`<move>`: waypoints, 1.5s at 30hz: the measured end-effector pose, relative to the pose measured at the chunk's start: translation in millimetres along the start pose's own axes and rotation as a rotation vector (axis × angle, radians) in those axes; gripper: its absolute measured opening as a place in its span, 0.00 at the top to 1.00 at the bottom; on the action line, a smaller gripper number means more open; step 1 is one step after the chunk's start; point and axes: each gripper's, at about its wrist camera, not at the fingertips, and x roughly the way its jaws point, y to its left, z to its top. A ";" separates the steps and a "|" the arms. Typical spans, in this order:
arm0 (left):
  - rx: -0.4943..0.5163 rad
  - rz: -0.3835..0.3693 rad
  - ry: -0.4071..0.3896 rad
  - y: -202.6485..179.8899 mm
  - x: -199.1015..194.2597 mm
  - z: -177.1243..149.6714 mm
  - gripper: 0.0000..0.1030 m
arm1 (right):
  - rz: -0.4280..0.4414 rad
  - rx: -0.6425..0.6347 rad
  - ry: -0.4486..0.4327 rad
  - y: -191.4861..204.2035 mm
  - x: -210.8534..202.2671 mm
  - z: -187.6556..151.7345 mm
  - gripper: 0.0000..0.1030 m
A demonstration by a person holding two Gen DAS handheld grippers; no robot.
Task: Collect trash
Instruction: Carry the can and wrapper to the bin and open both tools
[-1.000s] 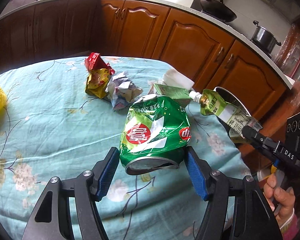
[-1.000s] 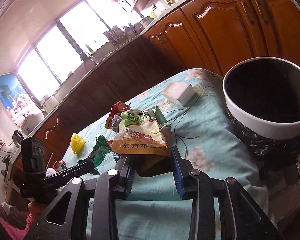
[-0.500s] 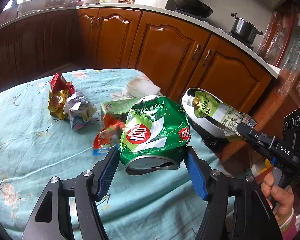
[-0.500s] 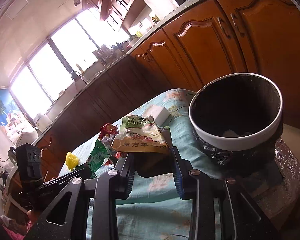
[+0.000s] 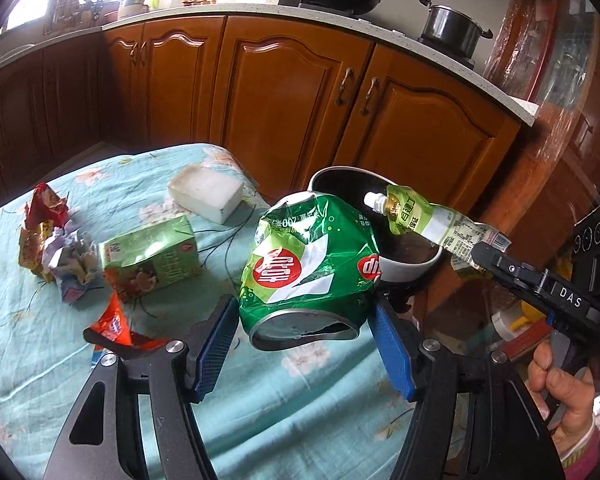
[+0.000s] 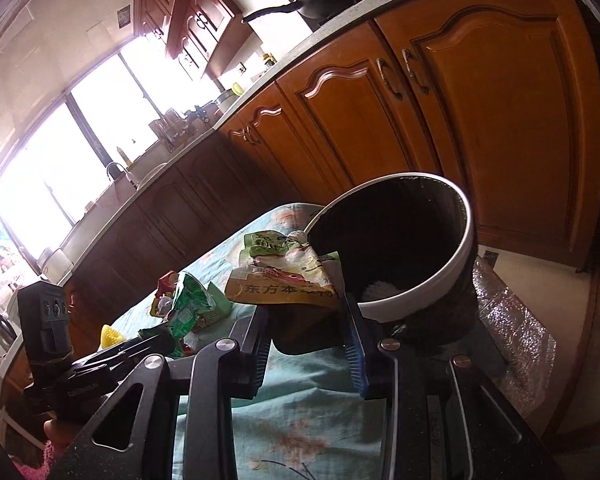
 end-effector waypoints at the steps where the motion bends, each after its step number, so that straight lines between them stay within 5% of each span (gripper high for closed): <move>1: 0.005 -0.003 0.001 -2.3 4.1 2.9 0.37 | -0.012 0.002 -0.005 -3.1 -1.8 1.1 0.68; 17: 0.116 -0.020 0.048 -42.5 73.3 44.7 0.37 | -0.123 0.002 -0.002 -30.6 3.8 21.2 0.67; 45: 0.196 0.028 0.176 -71.3 161.2 93.7 0.36 | -0.243 -0.134 0.191 -39.7 62.7 67.8 0.62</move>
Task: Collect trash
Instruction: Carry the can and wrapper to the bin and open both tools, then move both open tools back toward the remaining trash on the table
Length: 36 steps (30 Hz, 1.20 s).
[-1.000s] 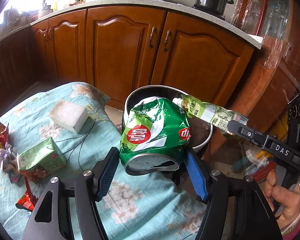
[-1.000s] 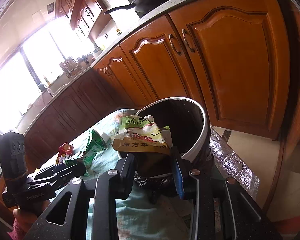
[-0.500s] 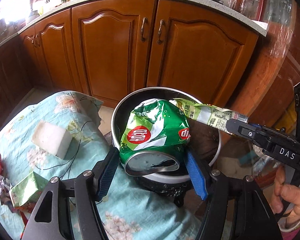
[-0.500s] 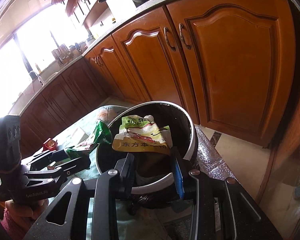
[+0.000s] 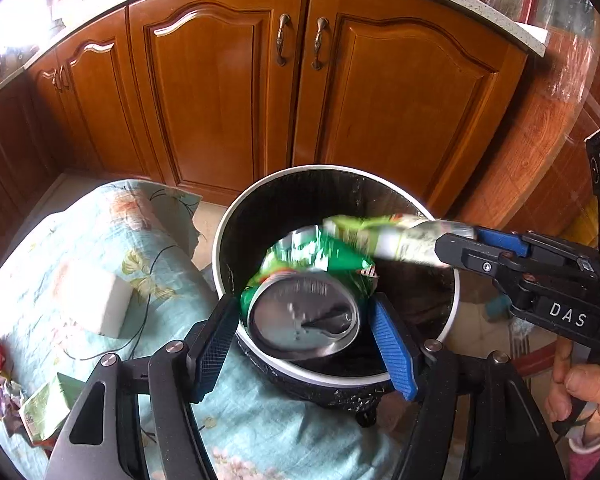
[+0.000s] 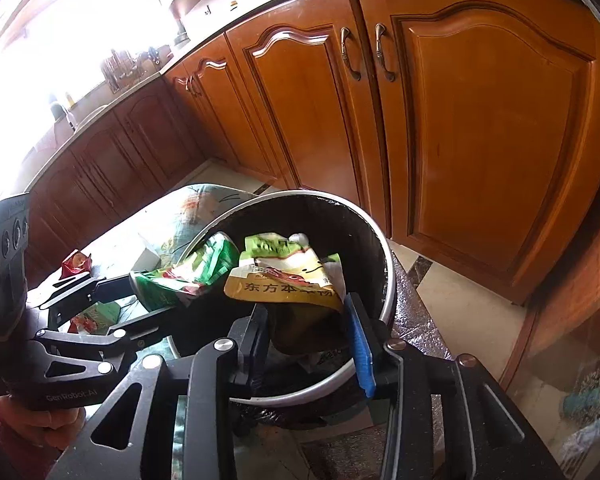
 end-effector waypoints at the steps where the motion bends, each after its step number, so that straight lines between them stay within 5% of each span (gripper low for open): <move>1: -0.005 -0.005 0.000 0.2 0.1 0.1 0.36 | -0.001 0.000 0.001 -0.4 1.0 1.5 0.52; 2: -0.009 -0.009 -0.005 1.1 -1.5 -0.2 0.36 | -0.006 0.003 -0.001 -0.7 0.8 2.0 0.44; 14: -0.182 -0.035 -0.095 32.5 -51.0 -57.2 0.36 | 0.064 0.105 -0.118 0.1 -24.5 -27.2 0.13; 21: -0.263 -0.012 -0.130 50.7 -93.6 -107.5 0.35 | 0.138 0.135 -0.150 25.9 -34.9 -54.2 0.11; 36: -0.445 0.096 -0.195 103.1 -180.1 -192.7 0.35 | 0.268 0.055 -0.061 104.1 -14.8 -87.8 0.11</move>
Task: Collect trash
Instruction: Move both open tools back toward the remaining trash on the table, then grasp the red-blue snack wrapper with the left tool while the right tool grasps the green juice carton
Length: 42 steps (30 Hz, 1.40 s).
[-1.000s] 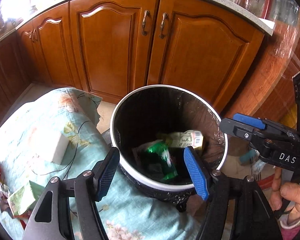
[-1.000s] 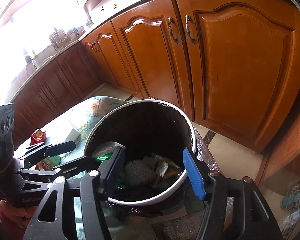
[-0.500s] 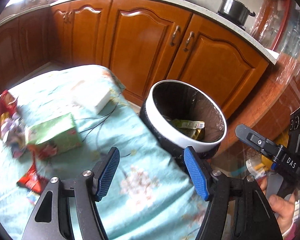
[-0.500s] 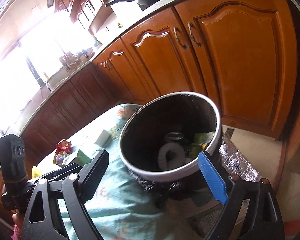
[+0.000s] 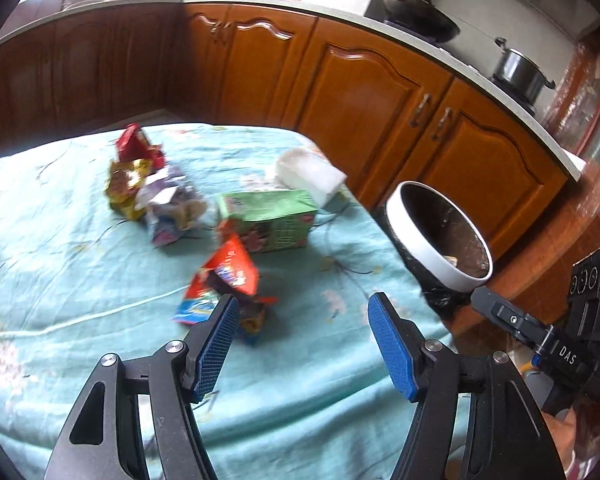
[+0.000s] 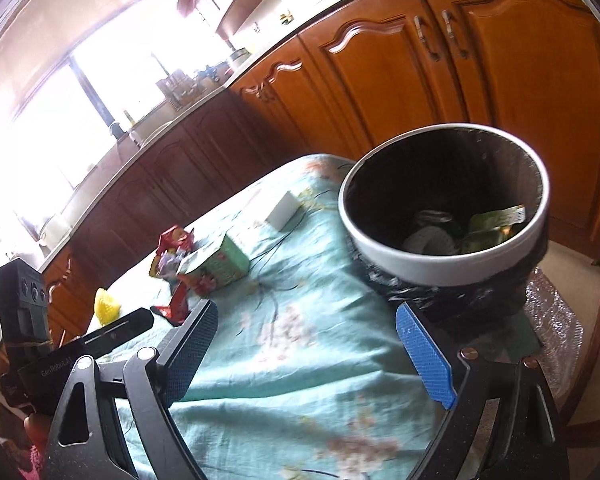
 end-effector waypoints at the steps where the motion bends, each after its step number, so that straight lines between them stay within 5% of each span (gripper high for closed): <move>1: -0.008 0.007 -0.002 3.5 -2.2 0.3 0.35 | 0.007 -0.008 0.008 4.5 3.8 -1.5 0.11; 21: -0.060 0.078 0.077 30.2 40.0 18.8 0.38 | 0.057 -0.241 0.120 56.4 65.2 6.6 0.11; 26: -0.064 0.050 0.127 38.3 60.3 20.3 0.80 | 0.074 -0.275 0.134 63.2 80.7 16.7 0.11; 29: -0.070 0.032 0.118 45.1 60.3 22.0 0.90 | 0.093 -0.317 0.146 71.3 91.5 21.4 0.11; 42: -0.069 0.062 0.069 70.7 27.0 17.6 0.97 | 0.121 -0.734 0.238 135.8 160.5 33.0 0.11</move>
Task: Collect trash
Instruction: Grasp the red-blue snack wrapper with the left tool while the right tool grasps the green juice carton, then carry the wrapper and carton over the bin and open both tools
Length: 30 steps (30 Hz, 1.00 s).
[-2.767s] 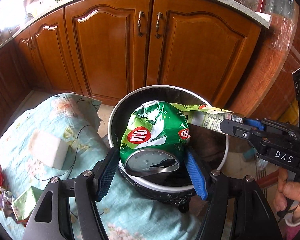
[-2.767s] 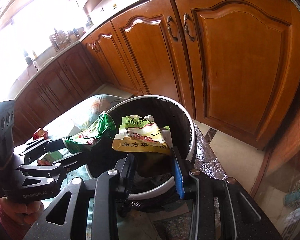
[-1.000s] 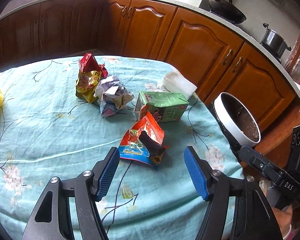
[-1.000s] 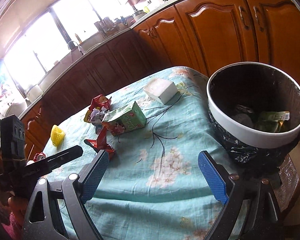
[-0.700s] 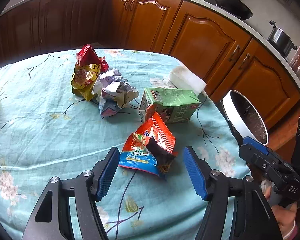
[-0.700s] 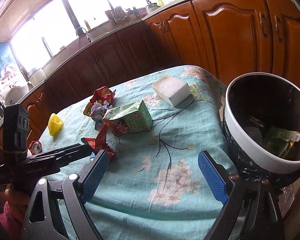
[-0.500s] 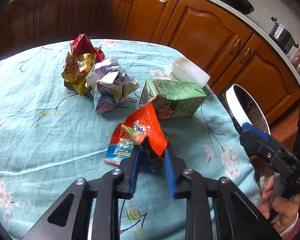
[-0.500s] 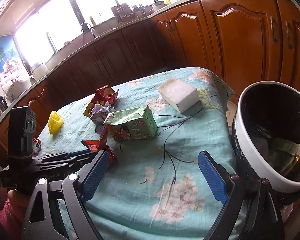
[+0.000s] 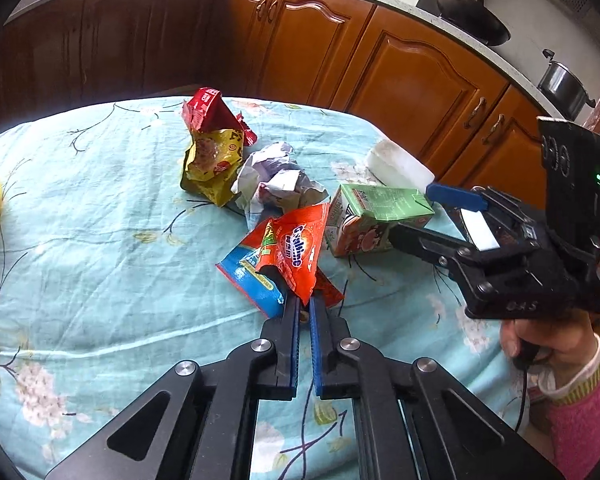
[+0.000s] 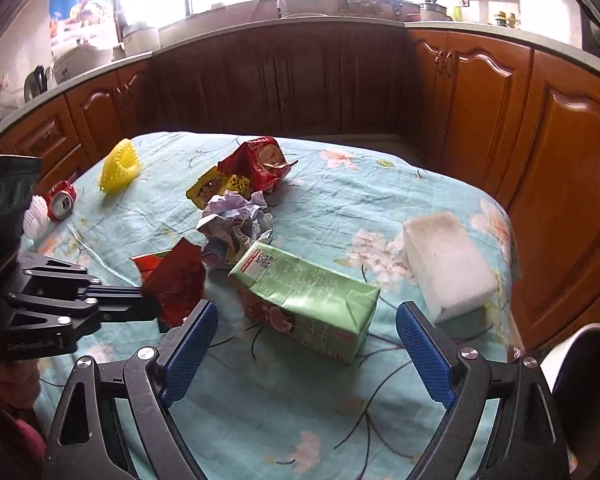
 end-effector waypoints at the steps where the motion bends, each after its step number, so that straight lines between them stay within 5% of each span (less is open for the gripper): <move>1: -0.001 0.002 0.000 1.1 -1.0 -0.5 0.97 | -0.003 -0.019 0.004 0.0 4.2 3.5 0.11; 7: -0.022 0.006 0.002 9.0 -6.9 -2.8 0.97 | 0.026 -0.122 0.115 5.0 33.2 16.4 0.15; 9: -0.023 0.005 0.000 10.2 -9.4 -3.4 0.97 | 0.029 -0.147 0.156 11.5 38.0 13.2 0.32; 10: -0.022 0.003 0.000 9.8 -9.7 -3.5 0.97 | 0.023 -0.151 0.165 13.7 37.8 10.4 0.51; 14: -0.012 -0.008 -0.003 4.1 -12.9 -4.9 0.97 | -0.018 -0.100 0.172 15.3 28.9 -0.8 0.67; 23: 0.038 -0.058 -0.014 -23.2 -17.3 -7.5 0.97 | 0.042 0.311 0.041 -15.7 -32.5 -40.5 0.69; 30: 0.098 -0.100 -0.010 -52.6 -12.2 -7.9 0.98 | 0.002 0.479 -0.050 -22.9 -76.2 -81.5 0.69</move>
